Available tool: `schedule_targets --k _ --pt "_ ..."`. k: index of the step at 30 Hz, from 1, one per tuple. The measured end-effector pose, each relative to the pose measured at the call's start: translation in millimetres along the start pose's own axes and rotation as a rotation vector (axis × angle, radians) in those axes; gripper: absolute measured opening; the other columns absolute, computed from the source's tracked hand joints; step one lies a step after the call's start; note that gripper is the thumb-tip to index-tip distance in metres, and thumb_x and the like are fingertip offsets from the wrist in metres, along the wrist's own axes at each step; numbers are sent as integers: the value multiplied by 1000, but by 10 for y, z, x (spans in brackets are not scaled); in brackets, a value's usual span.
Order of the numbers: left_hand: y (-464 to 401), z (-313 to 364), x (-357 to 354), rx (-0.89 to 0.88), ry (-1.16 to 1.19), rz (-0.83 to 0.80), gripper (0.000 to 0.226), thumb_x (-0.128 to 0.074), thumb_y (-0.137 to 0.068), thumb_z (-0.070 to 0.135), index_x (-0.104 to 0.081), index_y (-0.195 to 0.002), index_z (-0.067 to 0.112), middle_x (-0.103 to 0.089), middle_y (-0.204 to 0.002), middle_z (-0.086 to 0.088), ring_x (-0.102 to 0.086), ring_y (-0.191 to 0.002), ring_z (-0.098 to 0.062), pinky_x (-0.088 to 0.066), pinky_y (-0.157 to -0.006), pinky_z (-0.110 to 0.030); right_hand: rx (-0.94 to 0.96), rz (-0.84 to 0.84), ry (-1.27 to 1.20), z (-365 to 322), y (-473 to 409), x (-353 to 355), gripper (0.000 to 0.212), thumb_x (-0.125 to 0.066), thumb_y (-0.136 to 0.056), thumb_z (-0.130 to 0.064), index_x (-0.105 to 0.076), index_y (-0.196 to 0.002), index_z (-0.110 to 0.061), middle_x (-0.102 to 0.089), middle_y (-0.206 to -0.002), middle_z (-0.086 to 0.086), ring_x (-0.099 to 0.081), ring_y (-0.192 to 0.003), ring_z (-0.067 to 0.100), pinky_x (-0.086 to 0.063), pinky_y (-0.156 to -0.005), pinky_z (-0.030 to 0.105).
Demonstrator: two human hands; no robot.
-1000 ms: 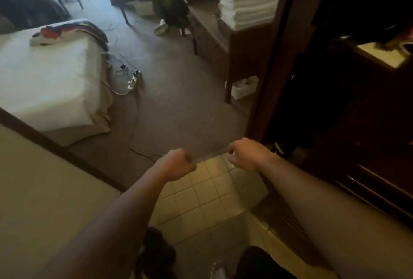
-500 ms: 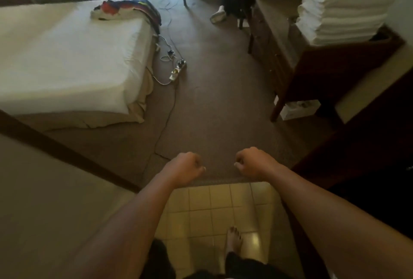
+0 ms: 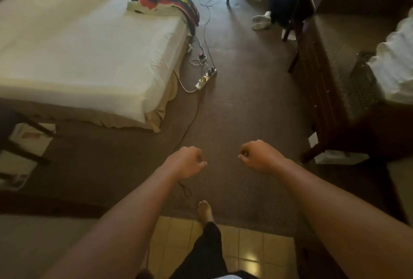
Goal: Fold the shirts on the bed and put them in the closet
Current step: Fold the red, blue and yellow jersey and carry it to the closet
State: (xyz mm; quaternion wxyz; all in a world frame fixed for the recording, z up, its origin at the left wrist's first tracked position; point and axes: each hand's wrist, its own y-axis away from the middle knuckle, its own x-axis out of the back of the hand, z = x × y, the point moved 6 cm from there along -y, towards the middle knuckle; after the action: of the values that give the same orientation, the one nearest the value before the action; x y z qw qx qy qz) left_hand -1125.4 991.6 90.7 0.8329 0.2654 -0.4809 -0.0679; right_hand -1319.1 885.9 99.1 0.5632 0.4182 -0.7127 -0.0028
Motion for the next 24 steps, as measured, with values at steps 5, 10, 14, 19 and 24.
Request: schedule_targets --k 5,10,14,19,24 --pt "-774 -149 672 -8 -46 -12 26 -60 -99 43 -68 -115 23 -68 -110 3 -65 -97 -15 -57 -86 -40 -33 10 16 -50 -852 596 23 -54 -100 -32 -70 -101 -15 -68 -94 1 -66 -82 17 -59 -80 44" --pt "-1571 -316 1489 18 -88 11 26 -59 -98 43 -68 -114 25 -68 -109 4 -65 -100 -16 -56 -88 -40 -12 66 -50 -155 -1737 1327 22 -56 -99 -32 -71 -100 -16 -68 -92 0 -66 -82 18 -58 -81 45" --pt "-2223 -394 1946 38 -81 50 23 -61 -97 44 -69 -105 23 -69 -103 3 -65 -94 -16 -56 -85 -39 13 81 -53 -115 -2417 1735 20 -56 -100 -31 -71 -99 -17 -68 -91 -1 -66 -82 16 -59 -81 45" --pt "-3120 -369 2400 65 -43 81 24 -60 -97 43 -70 -107 24 -68 -105 4 -63 -90 -14 -54 -75 -34 41 66 -51 89 -3388 2174 19 -57 -99 -32 -71 -99 -18 -68 -91 -2 -66 -82 15 -59 -81 44" --pt "-3894 -332 2842 133 25 67 23 -60 -96 43 -69 -107 25 -66 -106 5 -63 -96 -15 -52 -83 -34 61 -23 12 320 -4274 2641 21 -56 -99 -34 -71 -98 -19 -67 -88 -2 -66 -80 15 -59 -79 44"
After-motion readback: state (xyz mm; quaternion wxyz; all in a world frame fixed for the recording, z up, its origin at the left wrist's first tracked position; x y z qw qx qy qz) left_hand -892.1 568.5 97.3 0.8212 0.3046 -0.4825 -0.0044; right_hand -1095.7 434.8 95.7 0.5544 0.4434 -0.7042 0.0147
